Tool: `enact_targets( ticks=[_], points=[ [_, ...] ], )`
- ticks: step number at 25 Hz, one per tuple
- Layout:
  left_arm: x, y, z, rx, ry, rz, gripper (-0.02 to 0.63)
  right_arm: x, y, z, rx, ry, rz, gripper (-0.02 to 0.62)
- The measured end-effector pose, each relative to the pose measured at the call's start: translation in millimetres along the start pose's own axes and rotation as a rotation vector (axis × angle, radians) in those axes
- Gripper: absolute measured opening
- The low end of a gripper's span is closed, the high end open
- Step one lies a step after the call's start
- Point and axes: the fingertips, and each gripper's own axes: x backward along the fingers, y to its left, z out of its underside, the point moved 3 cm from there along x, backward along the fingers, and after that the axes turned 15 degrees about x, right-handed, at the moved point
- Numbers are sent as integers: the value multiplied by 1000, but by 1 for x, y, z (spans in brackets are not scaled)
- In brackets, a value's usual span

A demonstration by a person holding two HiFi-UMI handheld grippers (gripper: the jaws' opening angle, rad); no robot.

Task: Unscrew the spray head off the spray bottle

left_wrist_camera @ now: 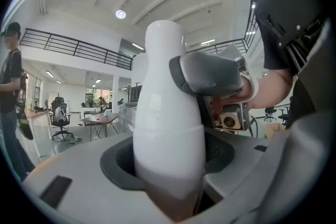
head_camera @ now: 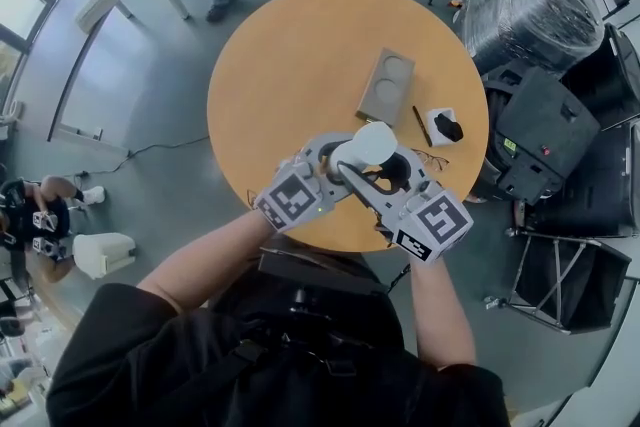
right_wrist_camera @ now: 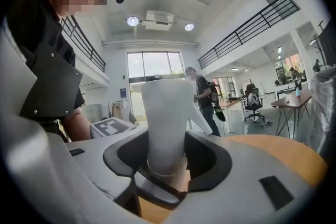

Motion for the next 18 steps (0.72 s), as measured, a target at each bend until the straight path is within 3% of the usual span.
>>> enact_targets(
  ticks=[6,10,13,15,18],
  points=[
    [5,-8,-2,9,23,104,291,4,4,-5,3,-39,-107,234],
    [21,-31,4,74,58,330,288,6,28,-13,57,-40,-287,218],
    [31,-51,9,65,98,492,288,15,45,-14,97,-66,-427,219],
    [30,-55,8,48,109,518,288,19,44,-14,109,-91,-446,222],
    [23,-40,3,41,84,449,291,13,28,-13,99,-67,-356,247]
  ],
)
